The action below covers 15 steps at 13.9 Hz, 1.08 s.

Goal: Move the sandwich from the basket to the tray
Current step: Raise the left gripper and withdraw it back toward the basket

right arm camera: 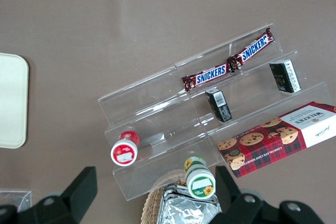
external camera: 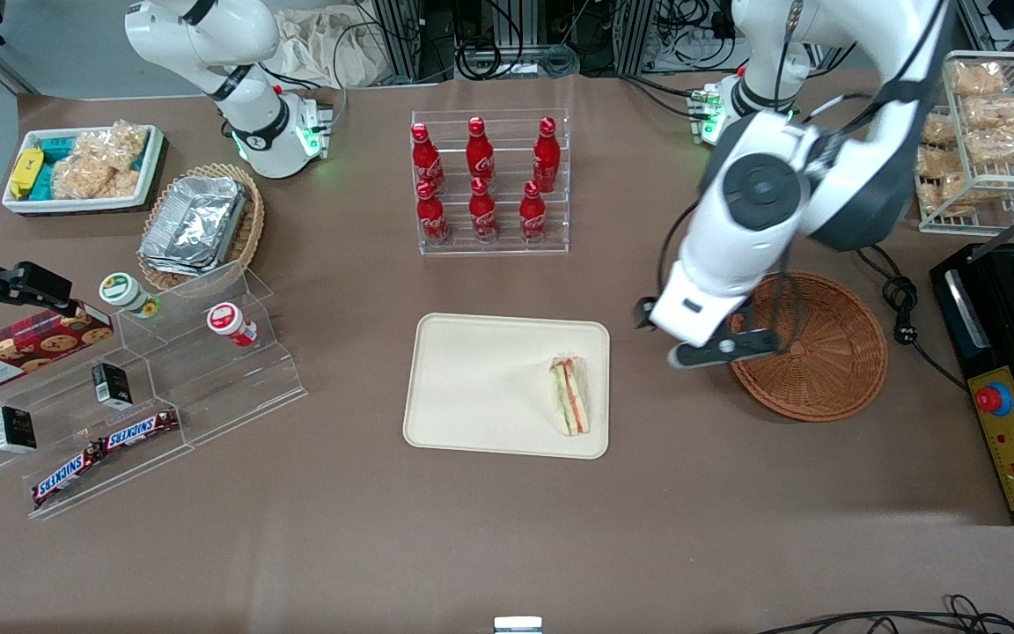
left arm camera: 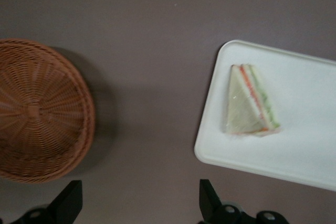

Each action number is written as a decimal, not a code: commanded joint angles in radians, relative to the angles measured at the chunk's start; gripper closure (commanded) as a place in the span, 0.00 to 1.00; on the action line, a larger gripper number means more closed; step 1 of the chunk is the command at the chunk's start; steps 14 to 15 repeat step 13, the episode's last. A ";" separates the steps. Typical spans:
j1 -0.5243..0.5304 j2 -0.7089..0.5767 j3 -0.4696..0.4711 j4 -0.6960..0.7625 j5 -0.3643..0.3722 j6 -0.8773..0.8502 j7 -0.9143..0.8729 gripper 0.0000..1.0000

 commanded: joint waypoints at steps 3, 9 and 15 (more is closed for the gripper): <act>0.172 -0.109 -0.005 -0.012 -0.054 -0.125 0.266 0.00; 0.301 -0.062 -0.002 0.182 -0.060 -0.296 0.336 0.00; 0.373 -0.065 0.000 0.193 -0.062 -0.315 0.334 0.00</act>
